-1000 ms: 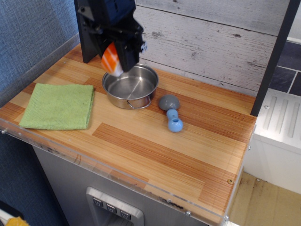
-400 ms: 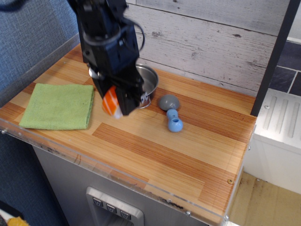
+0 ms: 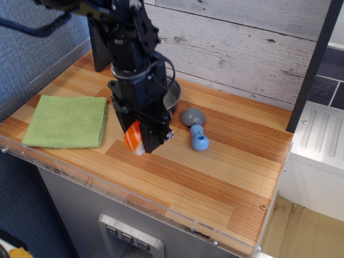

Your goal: Pick the hot dog from vessel and place it on middle of the table

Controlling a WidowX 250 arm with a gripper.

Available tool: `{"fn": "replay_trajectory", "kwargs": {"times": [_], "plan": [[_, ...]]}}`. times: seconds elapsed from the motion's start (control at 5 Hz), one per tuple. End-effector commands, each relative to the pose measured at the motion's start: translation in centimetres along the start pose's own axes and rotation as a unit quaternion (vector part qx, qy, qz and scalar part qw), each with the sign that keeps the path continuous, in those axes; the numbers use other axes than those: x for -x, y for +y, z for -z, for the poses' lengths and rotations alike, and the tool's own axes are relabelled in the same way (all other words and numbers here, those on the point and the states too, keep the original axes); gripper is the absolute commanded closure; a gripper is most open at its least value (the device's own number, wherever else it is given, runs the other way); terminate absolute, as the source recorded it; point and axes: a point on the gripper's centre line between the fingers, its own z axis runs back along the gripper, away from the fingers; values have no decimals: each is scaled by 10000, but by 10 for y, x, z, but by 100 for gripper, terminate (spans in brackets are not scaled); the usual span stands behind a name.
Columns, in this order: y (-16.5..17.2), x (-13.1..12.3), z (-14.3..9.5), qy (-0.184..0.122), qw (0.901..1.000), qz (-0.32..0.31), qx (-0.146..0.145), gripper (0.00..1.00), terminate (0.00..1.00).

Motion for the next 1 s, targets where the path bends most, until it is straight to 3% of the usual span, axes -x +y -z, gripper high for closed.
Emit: {"fn": "replay_trajectory", "kwargs": {"times": [0.0, 0.2, 0.6, 0.8], "plan": [[-3, 7, 22, 114, 9997, 217, 15, 100, 0], [-5, 11, 34, 271, 9994, 226, 69, 100, 0], [-3, 7, 32, 327, 9993, 147, 72, 100, 0], [-1, 6, 29, 334, 9994, -14, 67, 0, 0]]}}
